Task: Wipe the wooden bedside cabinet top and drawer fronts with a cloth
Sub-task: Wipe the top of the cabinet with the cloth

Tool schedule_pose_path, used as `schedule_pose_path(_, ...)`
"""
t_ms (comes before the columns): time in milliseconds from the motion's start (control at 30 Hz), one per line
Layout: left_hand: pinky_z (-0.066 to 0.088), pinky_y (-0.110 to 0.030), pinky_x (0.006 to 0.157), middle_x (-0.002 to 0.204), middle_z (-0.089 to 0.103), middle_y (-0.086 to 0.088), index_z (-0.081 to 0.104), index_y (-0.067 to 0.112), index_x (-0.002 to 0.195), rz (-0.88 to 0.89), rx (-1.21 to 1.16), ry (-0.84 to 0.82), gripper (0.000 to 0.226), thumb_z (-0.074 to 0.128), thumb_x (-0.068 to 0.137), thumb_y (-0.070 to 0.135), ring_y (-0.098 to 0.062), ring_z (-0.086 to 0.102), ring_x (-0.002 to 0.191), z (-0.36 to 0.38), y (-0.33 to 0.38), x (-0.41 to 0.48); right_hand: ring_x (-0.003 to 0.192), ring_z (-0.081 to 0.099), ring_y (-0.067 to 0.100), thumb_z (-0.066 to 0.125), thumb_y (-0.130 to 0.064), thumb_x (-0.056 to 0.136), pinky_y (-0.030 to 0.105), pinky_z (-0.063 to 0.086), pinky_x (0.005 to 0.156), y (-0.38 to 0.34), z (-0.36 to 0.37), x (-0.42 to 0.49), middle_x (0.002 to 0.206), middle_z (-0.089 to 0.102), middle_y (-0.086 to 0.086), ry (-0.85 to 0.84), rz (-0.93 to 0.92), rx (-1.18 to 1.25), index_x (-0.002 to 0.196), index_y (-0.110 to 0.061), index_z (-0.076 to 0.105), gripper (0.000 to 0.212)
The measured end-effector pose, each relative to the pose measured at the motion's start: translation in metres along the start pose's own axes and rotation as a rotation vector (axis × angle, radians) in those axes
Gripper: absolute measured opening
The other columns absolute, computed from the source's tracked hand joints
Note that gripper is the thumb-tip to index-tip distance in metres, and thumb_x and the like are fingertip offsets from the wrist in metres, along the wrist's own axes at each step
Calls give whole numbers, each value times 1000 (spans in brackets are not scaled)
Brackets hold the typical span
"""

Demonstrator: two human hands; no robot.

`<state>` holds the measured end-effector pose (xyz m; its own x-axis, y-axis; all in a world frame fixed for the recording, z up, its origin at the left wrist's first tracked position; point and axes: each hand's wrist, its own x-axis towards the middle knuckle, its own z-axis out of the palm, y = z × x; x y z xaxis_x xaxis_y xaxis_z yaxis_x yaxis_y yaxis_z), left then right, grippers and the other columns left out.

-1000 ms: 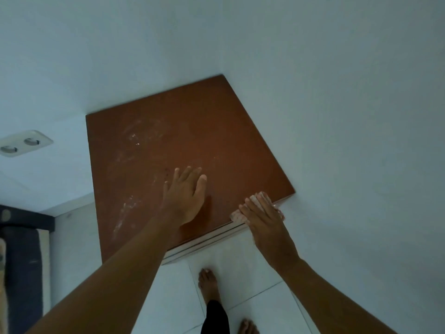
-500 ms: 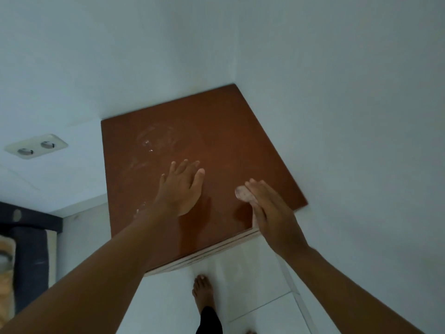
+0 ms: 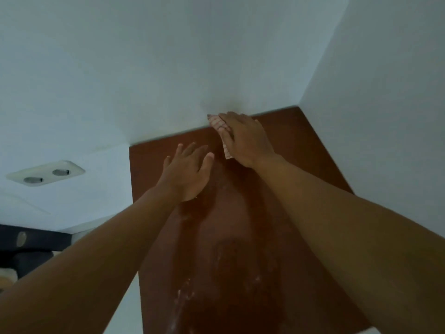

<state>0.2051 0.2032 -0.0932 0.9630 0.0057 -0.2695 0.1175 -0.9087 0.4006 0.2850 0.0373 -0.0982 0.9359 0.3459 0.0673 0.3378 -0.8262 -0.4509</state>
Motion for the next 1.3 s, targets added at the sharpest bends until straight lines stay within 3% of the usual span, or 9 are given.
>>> schedule_pose_path(67,9,-58,120,165,26,1,37,33,153,37,21,42,53,22,104,49,-25,9,155,-4,-8,24,144,41,27,39,-48,102,53,25,119,4,13,20,155,49,4,-68,-18,-102,149,-24,49,54)
schedule_pose_path(133,13,-60,120,161,34,1,42,32,149,65,57,83,52,23,104,47,-23,17,153,-6,-16,41,146,37,27,36,-53,97,51,22,121,9,27,29,154,48,3,-120,-49,-116,150,-27,47,60)
schedule_pose_path(267,7,-61,120,165,27,1,37,32,153,13,127,13,55,20,104,48,-25,15,154,1,-28,52,158,2,29,27,-51,106,54,5,126,13,58,27,170,17,6,-221,-25,-222,162,-31,19,60)
schedule_pose_path(333,3,-63,120,167,21,2,31,30,156,9,153,-2,57,18,104,48,-25,13,155,7,-32,51,159,-5,29,26,-53,106,54,0,127,10,66,26,171,10,7,-206,0,-248,163,-29,13,63)
schedule_pose_path(600,-2,-68,118,169,11,2,20,32,159,-1,198,-85,62,9,102,52,-24,6,156,0,-27,49,158,-8,30,20,-54,106,52,-2,127,11,70,16,173,3,2,-207,-16,-290,164,-29,7,64)
schedule_pose_path(767,-4,-67,118,170,-2,2,9,26,162,-70,275,-143,71,7,99,59,-28,-2,156,5,-18,46,159,-1,32,2,-60,95,52,2,127,10,68,-19,172,10,1,-181,-4,-271,163,-29,14,76)
schedule_pose_path(933,-5,-65,119,170,1,1,12,27,161,-110,235,-133,74,6,97,64,-29,-10,155,14,-4,18,159,4,32,11,-58,99,52,6,127,12,68,-73,171,16,2,-149,1,-266,163,-29,19,70)
schedule_pose_path(1167,-5,-59,121,170,1,2,11,27,161,-57,152,-80,72,8,99,63,-26,-12,155,54,7,-80,159,-1,32,17,-56,103,50,-1,128,15,60,-175,172,10,2,-155,-11,-265,163,-29,13,66)
schedule_pose_path(1300,-5,-59,121,170,2,0,11,28,161,-57,121,-62,72,6,99,64,-27,-11,155,66,10,-135,158,6,34,23,-54,104,53,8,128,18,53,-252,171,17,5,-148,-26,-275,163,-28,18,64)
